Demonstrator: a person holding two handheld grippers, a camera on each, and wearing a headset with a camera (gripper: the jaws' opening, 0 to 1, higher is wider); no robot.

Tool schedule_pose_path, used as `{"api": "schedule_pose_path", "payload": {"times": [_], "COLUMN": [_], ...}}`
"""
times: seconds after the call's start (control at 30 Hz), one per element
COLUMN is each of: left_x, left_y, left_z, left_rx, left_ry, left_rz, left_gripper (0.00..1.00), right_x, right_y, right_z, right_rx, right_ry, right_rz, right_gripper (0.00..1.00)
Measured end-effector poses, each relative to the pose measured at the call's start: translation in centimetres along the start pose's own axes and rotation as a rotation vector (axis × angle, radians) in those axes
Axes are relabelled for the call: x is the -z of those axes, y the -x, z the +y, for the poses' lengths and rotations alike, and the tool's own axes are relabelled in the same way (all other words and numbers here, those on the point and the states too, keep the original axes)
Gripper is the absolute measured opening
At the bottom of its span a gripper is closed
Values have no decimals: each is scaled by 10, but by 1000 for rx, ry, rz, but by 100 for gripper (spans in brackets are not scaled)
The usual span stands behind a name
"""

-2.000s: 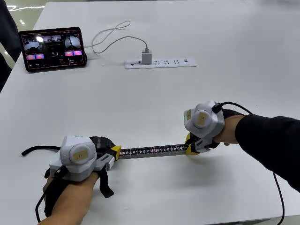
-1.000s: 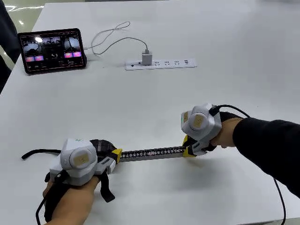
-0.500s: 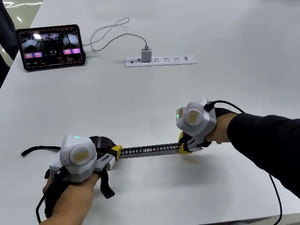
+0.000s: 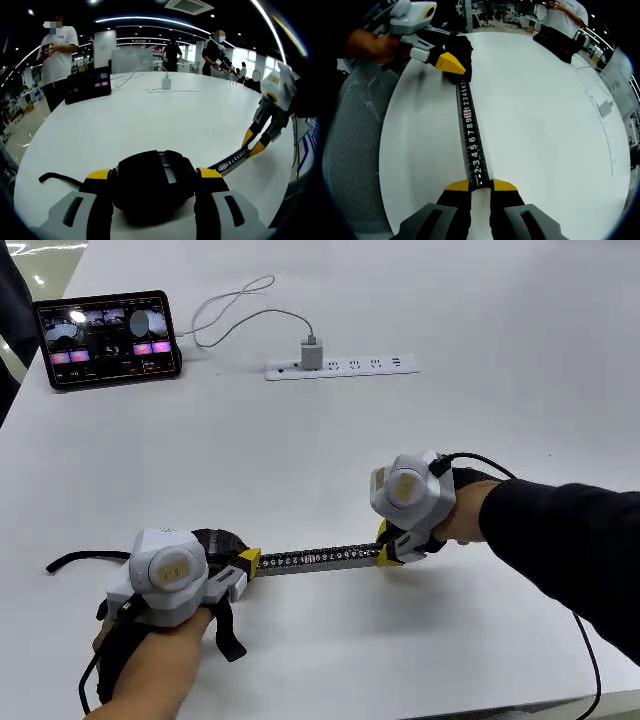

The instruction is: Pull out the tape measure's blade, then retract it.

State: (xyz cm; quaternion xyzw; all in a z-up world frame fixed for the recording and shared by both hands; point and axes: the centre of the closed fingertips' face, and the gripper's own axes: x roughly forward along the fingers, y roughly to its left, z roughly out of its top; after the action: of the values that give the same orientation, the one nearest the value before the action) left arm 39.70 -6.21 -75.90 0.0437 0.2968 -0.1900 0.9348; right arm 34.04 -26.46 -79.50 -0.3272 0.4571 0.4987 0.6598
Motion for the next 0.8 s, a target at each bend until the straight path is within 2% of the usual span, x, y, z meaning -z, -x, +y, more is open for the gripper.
{"api": "schedule_pose_path", "payload": {"times": [0.37, 0.5, 0.8], "left_x": [0, 0, 0], "left_y": [0, 0, 0], "left_z": [0, 0, 0], "left_rx": [0, 0, 0], "left_ry": [0, -1, -1], "left_rz": [1, 1, 0], "left_gripper": [61, 61, 61], "right_x": [-3, -5, -8], "right_y": [-2, -2, -3], "right_z": [1, 1, 2], "right_rx": [-2, -3, -5], "right_ry": [16, -5, 22], "right_rz": [10, 2, 5], "right_gripper": [9, 9, 10]}}
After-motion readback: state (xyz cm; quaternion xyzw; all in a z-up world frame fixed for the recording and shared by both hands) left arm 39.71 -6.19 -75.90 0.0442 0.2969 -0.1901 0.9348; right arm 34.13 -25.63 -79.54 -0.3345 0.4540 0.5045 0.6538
